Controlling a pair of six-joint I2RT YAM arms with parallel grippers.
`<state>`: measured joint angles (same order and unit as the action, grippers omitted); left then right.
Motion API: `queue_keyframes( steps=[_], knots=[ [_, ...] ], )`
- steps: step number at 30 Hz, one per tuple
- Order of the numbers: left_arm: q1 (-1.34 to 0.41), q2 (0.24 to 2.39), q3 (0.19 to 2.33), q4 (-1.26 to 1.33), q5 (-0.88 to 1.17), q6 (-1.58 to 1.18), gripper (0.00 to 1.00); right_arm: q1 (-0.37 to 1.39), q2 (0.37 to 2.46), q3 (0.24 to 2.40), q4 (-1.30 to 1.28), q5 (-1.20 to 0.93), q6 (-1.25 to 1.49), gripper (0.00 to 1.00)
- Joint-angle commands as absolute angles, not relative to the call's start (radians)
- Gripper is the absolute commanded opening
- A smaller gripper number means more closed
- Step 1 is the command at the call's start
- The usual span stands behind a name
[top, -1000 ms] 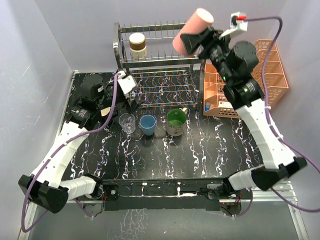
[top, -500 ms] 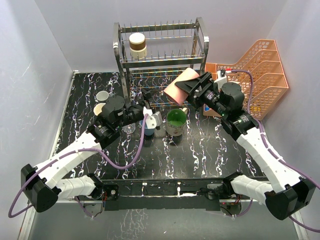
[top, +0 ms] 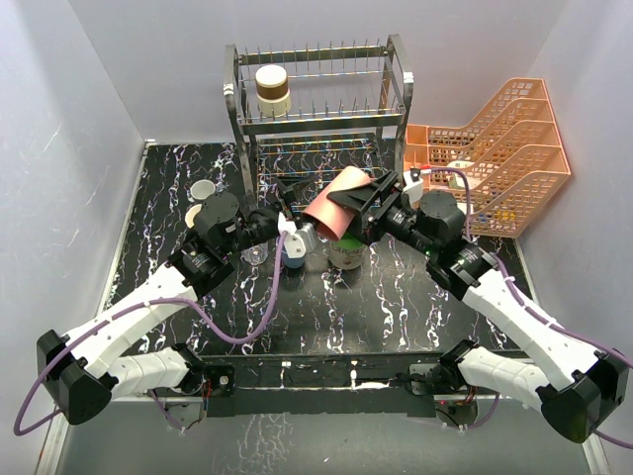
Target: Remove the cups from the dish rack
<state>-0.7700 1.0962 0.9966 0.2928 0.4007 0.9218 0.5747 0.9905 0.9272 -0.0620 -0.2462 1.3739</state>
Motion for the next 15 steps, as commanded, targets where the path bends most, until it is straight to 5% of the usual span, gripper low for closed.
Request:
queue_keyframes(
  steps=[1, 7, 10, 15],
  knots=[
    [-0.776, 1.093, 1.027, 0.287, 0.41, 0.91, 0.58, 0.644, 1.0, 0.93, 0.08, -0.206, 1.423, 0.17],
    [-0.776, 1.086, 1.017, 0.264, 0.39, 0.899, 0.21, 0.665, 1.002, 0.874, 0.188, -0.218, 1.496, 0.24],
    [-0.776, 1.076, 1.002, 0.268, 0.387, 0.897, 0.02, 0.664, 1.003, 0.867, 0.194, -0.219, 1.499, 0.44],
    [-0.776, 1.087, 1.018, 0.25, 0.361, 0.867, 0.0, 0.663, 0.988, 0.859, 0.14, -0.172, 1.456, 0.88]
  ],
)
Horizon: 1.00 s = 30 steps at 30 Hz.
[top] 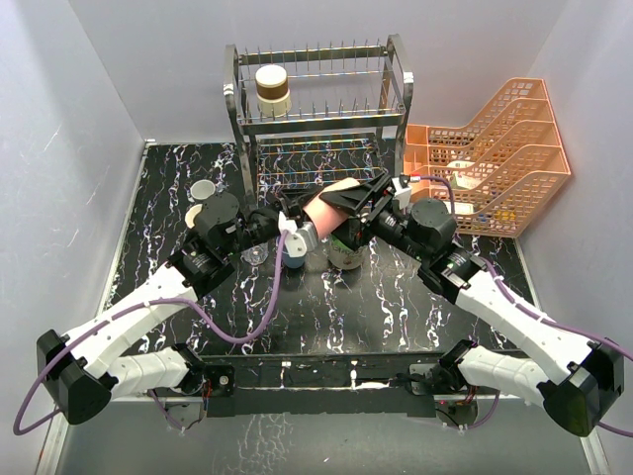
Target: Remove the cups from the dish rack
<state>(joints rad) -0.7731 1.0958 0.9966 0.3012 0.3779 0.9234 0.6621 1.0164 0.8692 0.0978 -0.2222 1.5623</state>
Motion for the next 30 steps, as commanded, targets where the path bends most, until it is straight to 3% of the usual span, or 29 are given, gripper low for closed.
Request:
queue_keyframes(
  steps=[1, 8, 13, 20, 30],
  knots=[
    [-0.776, 1.092, 1.031, 0.241, 0.348, 0.851, 0.0, 0.658, 0.975, 0.853, 0.122, -0.157, 1.443, 0.96],
    [-0.776, 1.176, 1.187, 0.078, 0.279, 0.725, 0.0, 0.475, 0.902, 0.842, -0.179, -0.139, 1.221, 0.98],
    [-0.778, 1.233, 1.283, -0.068, 0.34, 0.703, 0.0, 0.228, 0.917, 0.858, -0.398, -0.193, 0.98, 0.98],
    [-0.808, 1.426, 1.475, -0.377, 0.431, 0.756, 0.0, -0.024, 0.952, 0.976, -0.529, -0.097, 0.799, 0.98],
    [-0.91, 1.746, 1.732, -0.594, 0.446, 0.833, 0.0, -0.12, 1.097, 1.226, -0.568, 0.106, 0.768, 0.98]
  ],
)
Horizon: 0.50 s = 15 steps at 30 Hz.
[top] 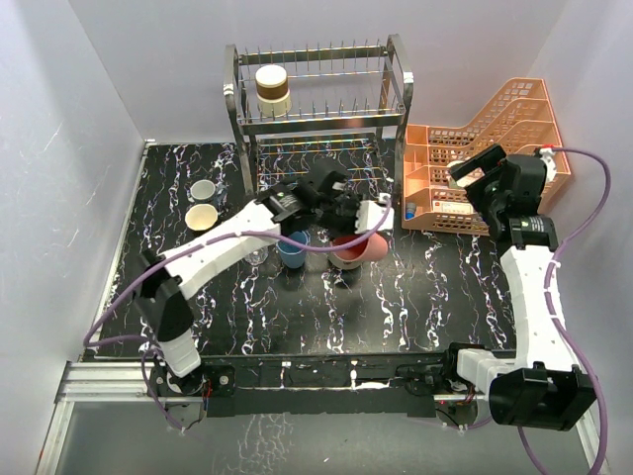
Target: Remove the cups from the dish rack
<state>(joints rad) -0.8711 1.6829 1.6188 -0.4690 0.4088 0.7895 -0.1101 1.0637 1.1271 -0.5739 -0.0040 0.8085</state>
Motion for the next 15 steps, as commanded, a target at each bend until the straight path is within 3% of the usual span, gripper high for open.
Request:
queue_keyframes(
  steps=[1, 15],
  knots=[
    [-0.919, 1.782, 1.764, -0.623, 0.446, 0.848, 0.0, -0.12, 1.107, 1.244, -0.57, 0.114, 0.765, 0.98],
    [-0.981, 2.195, 2.173, -0.901, 0.353, 1.01, 0.0, -0.119, 1.127, 1.36, -0.616, 0.189, 0.684, 0.98]
  ],
)
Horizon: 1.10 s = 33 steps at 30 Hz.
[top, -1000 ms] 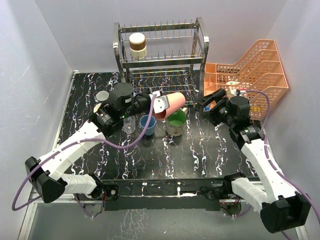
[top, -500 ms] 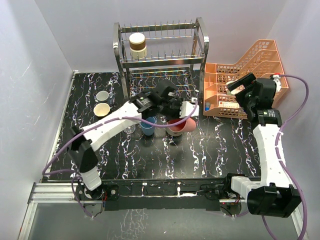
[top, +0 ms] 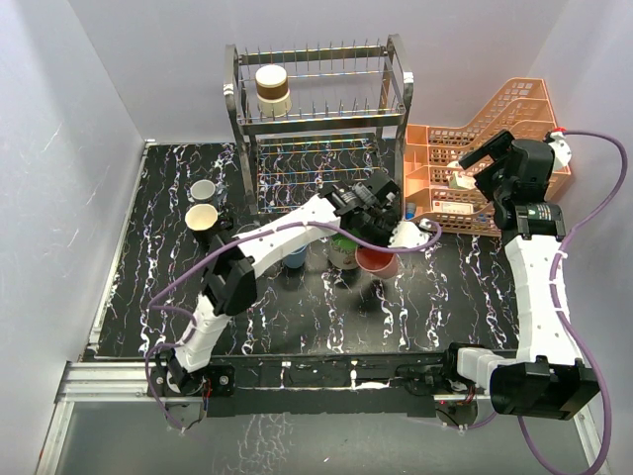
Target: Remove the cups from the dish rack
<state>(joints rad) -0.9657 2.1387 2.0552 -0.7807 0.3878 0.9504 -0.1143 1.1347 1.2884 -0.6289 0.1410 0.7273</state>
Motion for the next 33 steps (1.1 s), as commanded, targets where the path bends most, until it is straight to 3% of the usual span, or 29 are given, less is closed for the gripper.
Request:
queue_keyframes(
  steps=[1, 15, 17, 19, 22, 24, 33],
  knots=[
    [-0.984, 2.222, 2.203, -0.923, 0.342, 1.018, 0.0, -0.12, 1.127, 1.365, -0.617, 0.184, 0.678, 0.98],
    [-1.018, 2.359, 2.341, -0.976, 0.212, 1.08, 0.01, -0.12, 1.13, 1.365, -0.586, 0.136, 0.64, 0.98],
    [-1.021, 2.345, 2.329, -0.945, 0.212, 1.067, 0.16, -0.12, 1.134, 1.369, -0.586, 0.13, 0.634, 0.98],
    [-1.025, 2.318, 2.303, -0.907, 0.214, 1.055, 0.4, -0.12, 1.137, 1.374, -0.586, 0.127, 0.631, 0.98],
    [-1.031, 2.264, 2.246, -0.822, 0.217, 1.036, 0.59, -0.12, 1.139, 1.381, -0.582, 0.116, 0.626, 0.98],
    [-1.032, 2.242, 2.232, -0.784, 0.219, 1.027, 0.67, -0.119, 1.14, 1.387, -0.578, 0.108, 0.625, 0.98],
    [-1.033, 2.167, 2.236, -0.64, 0.166, 0.956, 0.78, -0.12, 1.144, 1.417, -0.584, 0.103, 0.608, 0.98]
  ],
)
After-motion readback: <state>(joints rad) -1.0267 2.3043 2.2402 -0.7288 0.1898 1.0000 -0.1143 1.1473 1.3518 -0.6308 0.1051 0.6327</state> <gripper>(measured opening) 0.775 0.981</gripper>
